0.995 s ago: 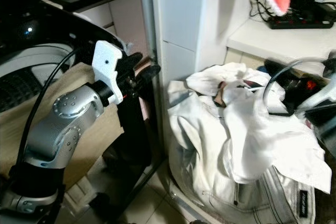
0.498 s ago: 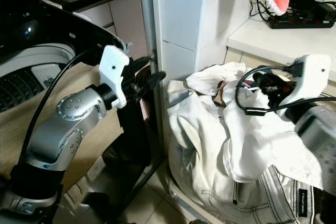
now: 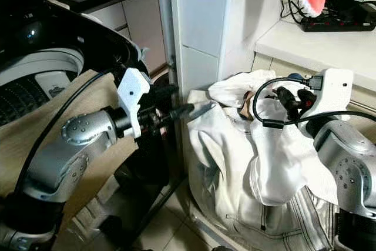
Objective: Clothes washing
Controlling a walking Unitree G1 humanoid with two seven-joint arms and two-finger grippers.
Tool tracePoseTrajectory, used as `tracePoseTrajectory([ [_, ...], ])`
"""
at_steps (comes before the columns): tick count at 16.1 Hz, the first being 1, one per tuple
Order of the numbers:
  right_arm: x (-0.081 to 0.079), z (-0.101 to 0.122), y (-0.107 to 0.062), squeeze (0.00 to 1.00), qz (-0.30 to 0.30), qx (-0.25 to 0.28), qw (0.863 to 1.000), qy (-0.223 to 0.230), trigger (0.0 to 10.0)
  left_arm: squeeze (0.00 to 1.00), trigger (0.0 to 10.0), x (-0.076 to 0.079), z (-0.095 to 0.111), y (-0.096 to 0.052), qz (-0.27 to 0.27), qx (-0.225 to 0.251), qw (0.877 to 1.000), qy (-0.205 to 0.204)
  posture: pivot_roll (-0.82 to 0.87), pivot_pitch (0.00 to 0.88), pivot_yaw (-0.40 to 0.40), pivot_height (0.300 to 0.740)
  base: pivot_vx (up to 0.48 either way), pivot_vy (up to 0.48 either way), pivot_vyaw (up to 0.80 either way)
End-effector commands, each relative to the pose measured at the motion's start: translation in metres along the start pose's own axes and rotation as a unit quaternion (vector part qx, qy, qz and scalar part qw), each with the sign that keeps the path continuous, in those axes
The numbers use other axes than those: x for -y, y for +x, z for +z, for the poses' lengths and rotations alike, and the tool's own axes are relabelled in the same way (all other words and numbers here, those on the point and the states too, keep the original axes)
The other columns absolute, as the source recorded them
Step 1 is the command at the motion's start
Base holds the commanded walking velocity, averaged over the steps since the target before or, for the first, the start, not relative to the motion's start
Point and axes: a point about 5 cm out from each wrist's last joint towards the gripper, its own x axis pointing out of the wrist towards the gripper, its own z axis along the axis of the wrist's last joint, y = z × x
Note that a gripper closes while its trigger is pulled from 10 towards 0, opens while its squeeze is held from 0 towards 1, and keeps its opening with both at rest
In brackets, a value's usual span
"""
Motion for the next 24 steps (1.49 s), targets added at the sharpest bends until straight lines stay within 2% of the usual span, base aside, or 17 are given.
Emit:
tracePoseTrajectory([
  [1,0.001,0.001,0.002,1.0,-0.02,-0.003,1.0,0.006,10.0,0.0,10.0,0.003,0.007,-0.003,-0.021,0.012,1.0,0.006,-0.2,0.0,0.064,0.74,0.0,0.0,0.0],
  [4,-0.005,-0.004,0.004,1.0,-0.018,-0.022,0.999,0.032,10.0,0.0,10.0,0.003,0.005,-0.005,-0.026,0.005,1.0,0.014,-0.2,0.0,0.061,0.74,0.0,0.0,0.0],
  [6,-0.008,-0.011,0.004,0.99,-0.022,-0.055,0.998,0.023,10.0,0.0,10.0,0.005,0.006,-0.006,-0.032,0.006,0.999,0.016,-0.19,0.0,0.059,0.74,0.0,0.0,0.0],
  [7,-0.008,-0.016,0.004,0.0,-0.027,-0.078,0.997,0.013,10.0,0.0,10.0,0.006,0.007,-0.007,-0.04,0.005,0.999,0.018,-0.19,0.0,0.058,0.74,0.0,0.0,0.0],
  [9,-0.004,-0.035,-0.001,0.0,-0.059,-0.137,0.989,-0.009,10.0,0.0,10.0,0.008,0.006,-0.008,-0.051,-0.001,0.998,0.025,-0.19,0.0,0.056,0.74,0.0,0.0,0.0],
  [13,-0.008,-0.047,-0.003,0.0,-0.027,-0.16,0.986,0.023,10.0,0.0,10.0,0.009,0.006,-0.008,-0.058,-0.001,0.998,0.028,-0.19,0.0,0.061,0.74,0.0,0.0,0.0],
  [14,-0.012,-0.045,-0.004,0.0,-0.005,-0.156,0.987,0.046,4.1,0.0,10.0,0.009,0.006,-0.008,-0.06,-0.002,0.998,0.03,-0.19,0.0,0.063,0.74,0.0,0.0,0.0],
  [15,-0.013,-0.045,-0.004,0.0,0.002,-0.153,0.987,0.055,3.5,0.0,10.0,0.009,0.006,-0.008,-0.061,-0.002,0.998,0.031,-0.19,0.0,0.063,0.74,0.0,0.0,0.0],
  [16,-0.014,-0.043,-0.004,0.0,0.015,-0.147,0.986,0.074,0.0,0.0,10.0,0.009,0.006,-0.008,-0.064,-0.002,0.997,0.031,-0.2,0.0,0.064,0.74,0.0,0.0,0.0],
  [24,-0.01,-0.044,-0.005,0.0,0.019,-0.147,0.985,0.09,0.0,0.0,10.0,0.014,0.007,-0.008,-0.083,0.001,0.996,0.026,-0.2,0.0,0.062,0.74,0.0,0.0,0.0],
])
